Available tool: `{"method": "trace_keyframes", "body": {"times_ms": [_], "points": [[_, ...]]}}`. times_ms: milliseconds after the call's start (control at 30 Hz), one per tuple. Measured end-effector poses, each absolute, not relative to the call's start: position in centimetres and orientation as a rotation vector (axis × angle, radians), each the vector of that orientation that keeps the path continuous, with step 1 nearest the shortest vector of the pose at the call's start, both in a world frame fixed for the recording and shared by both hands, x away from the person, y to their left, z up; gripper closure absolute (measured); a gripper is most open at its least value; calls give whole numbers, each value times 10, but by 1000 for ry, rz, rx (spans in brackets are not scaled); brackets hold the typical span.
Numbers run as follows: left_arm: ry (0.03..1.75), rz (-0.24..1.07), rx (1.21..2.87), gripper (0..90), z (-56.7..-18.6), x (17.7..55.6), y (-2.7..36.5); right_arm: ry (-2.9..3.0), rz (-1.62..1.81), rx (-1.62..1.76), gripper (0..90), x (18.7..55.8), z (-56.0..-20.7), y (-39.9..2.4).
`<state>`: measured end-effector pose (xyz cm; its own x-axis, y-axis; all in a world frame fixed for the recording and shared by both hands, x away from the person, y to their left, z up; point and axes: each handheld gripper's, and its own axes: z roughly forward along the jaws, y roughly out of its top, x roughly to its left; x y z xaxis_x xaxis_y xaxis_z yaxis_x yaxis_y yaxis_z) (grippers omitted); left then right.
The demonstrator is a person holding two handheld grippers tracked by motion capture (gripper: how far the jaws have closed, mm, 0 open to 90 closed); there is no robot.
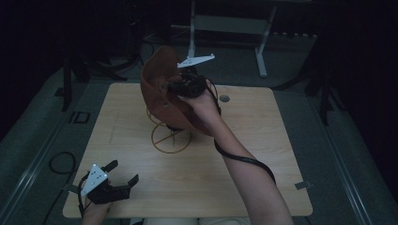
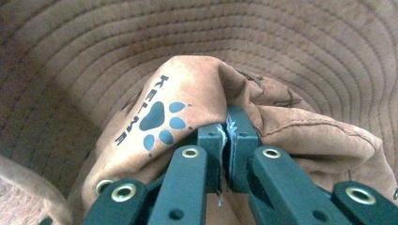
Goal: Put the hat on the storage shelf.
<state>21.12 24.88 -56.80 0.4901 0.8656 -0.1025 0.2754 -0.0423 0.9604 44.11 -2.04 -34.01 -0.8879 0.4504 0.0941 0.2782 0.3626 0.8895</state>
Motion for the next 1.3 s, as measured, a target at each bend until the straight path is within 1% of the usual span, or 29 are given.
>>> {"method": "trace_keyframes", "body": {"times_ms": [100,133,167,200,267,300,367,467,533,633,733,800,833,1300], "points": [[1015,631,1587,27,-569,212,250,2461,1567,667,856,442,-341,-16],[1017,627,1587,26,-570,212,250,2468,1561,662,841,442,-341,-14],[1016,625,1586,26,-570,212,250,2488,1561,667,786,443,-342,-13],[1014,621,1585,26,-570,213,250,2505,1580,664,681,443,-343,-11],[1010,623,1593,26,-571,213,249,2521,1592,652,513,442,-343,-6],[1009,620,1590,26,-571,213,248,2529,1593,644,455,441,-343,-3],[1011,613,1589,26,-571,213,249,2521,1546,602,372,436,-344,5],[1018,609,1577,26,-572,212,250,2503,1484,546,296,429,-345,13],[1020,612,1577,27,-573,212,251,2499,1478,542,280,426,-346,14],[1022,610,1584,26,-574,212,250,2492,1472,526,232,424,-345,13],[1017,608,1592,26,-574,212,249,2490,1501,542,181,424,-344,6],[1017,612,1593,26,-575,212,248,2495,1507,566,170,425,-343,0],[1017,614,1595,26,-575,213,247,2518,1495,570,150,426,-343,-2],[1012,620,1613,27,-576,214,242,2470,1495,631,151,422,-351,-58]]}}
